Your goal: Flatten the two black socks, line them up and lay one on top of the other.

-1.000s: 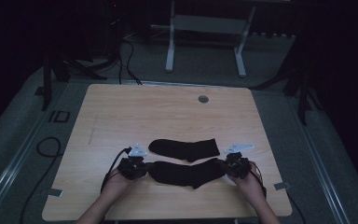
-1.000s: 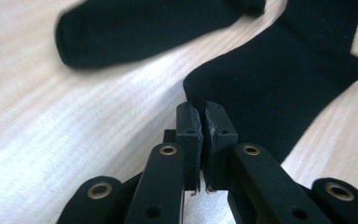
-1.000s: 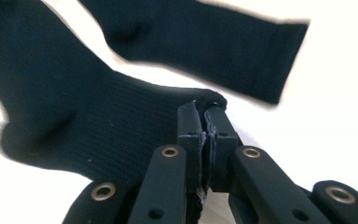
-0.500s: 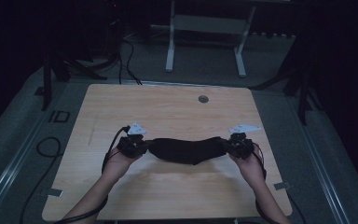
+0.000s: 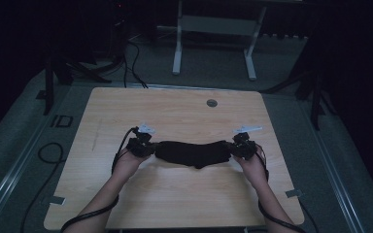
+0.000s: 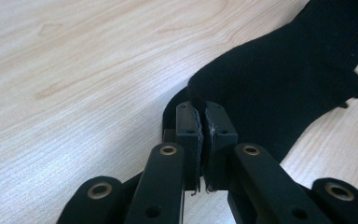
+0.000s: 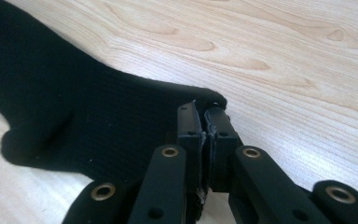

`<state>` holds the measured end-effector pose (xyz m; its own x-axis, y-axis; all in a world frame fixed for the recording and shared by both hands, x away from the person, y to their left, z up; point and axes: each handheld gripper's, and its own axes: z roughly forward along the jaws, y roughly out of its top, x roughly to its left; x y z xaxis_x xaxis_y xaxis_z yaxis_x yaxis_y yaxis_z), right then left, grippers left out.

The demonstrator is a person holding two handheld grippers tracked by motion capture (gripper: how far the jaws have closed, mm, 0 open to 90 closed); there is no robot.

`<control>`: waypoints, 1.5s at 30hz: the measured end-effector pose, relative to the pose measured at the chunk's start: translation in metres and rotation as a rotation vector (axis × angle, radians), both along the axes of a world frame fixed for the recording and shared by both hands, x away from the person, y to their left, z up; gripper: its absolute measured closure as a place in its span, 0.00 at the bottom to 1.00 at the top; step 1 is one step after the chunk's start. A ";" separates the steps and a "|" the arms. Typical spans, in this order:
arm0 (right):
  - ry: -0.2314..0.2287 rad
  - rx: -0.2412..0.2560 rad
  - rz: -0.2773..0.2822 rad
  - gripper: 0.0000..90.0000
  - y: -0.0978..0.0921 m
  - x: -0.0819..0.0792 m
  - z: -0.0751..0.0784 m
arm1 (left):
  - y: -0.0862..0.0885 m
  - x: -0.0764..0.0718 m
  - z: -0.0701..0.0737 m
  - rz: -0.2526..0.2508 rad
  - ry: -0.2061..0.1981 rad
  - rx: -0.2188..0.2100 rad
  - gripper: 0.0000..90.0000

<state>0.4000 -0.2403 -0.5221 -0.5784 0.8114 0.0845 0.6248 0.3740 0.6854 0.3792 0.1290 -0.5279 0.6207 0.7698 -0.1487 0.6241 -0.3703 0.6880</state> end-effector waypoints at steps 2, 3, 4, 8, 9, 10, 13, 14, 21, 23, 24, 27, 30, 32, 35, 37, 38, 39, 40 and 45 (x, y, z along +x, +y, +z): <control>0.010 0.012 -0.002 0.96 0.001 0.003 -0.003 | 0.002 0.001 -0.001 0.007 0.000 -0.002 0.96; 0.014 0.012 -0.004 0.96 0.002 0.004 -0.004 | 0.003 0.001 -0.002 0.013 0.002 -0.006 0.96; 0.017 0.009 -0.003 0.96 0.003 0.004 -0.006 | 0.004 0.002 -0.003 0.012 0.013 -0.012 0.96; 0.028 -0.009 0.004 0.96 0.007 0.005 -0.014 | 0.006 0.004 -0.013 0.013 0.037 0.014 0.96; 0.034 -0.013 0.005 0.96 0.007 0.006 -0.016 | 0.006 0.005 -0.016 0.017 0.042 0.012 0.96; 0.037 -0.023 0.006 0.95 0.008 0.006 -0.020 | 0.007 0.006 -0.019 0.015 0.050 0.010 0.96; 0.045 -0.008 -0.002 0.95 0.006 0.007 -0.024 | 0.007 0.008 -0.024 0.017 0.063 0.004 0.96; 0.043 -0.008 -0.002 0.95 0.006 0.006 -0.024 | 0.007 0.008 -0.024 0.017 0.062 0.009 0.95; 0.030 -0.016 -0.001 0.91 0.006 0.006 -0.026 | 0.005 0.009 -0.025 0.021 0.040 0.031 0.95; 0.035 -0.002 -0.004 0.90 0.004 0.006 -0.027 | 0.004 0.010 -0.025 0.021 0.042 0.036 0.93; 0.040 0.003 -0.007 0.87 0.004 0.006 -0.026 | 0.003 0.010 -0.025 0.018 0.041 0.039 0.91; 0.041 0.015 -0.002 0.77 0.002 0.005 -0.022 | 0.005 0.009 -0.022 0.015 0.027 0.010 0.82; 0.025 0.038 -0.005 0.65 -0.001 0.003 -0.015 | 0.007 0.006 -0.016 0.031 0.016 -0.010 0.68; 0.016 0.059 -0.009 0.55 -0.005 0.001 -0.009 | 0.008 0.002 -0.014 0.039 -0.001 -0.003 0.55; 0.018 0.078 -0.001 0.41 -0.008 -0.001 -0.005 | 0.012 -0.005 -0.009 0.051 -0.046 -0.028 0.43; 0.006 0.074 0.018 0.37 -0.007 -0.003 -0.003 | 0.016 -0.009 -0.007 0.082 -0.065 -0.065 0.32; -0.002 0.069 0.022 0.35 -0.007 -0.004 -0.003 | 0.018 -0.011 -0.006 0.091 -0.069 -0.088 0.26; -0.006 0.065 0.028 0.33 -0.006 -0.005 -0.002 | 0.019 -0.013 -0.005 0.092 -0.075 -0.104 0.20; 0.004 0.063 0.024 0.28 -0.006 -0.005 -0.002 | 0.020 -0.015 -0.005 0.082 -0.077 -0.104 0.15; -0.019 0.028 0.072 0.15 -0.004 -0.010 -0.006 | 0.019 -0.028 -0.008 0.043 -0.082 -0.084 0.11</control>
<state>0.3901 -0.2440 -0.5281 -0.6368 0.7651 0.0953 0.5837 0.3976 0.7079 0.3512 0.1483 -0.5363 0.6005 0.7826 -0.1640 0.5781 -0.2833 0.7652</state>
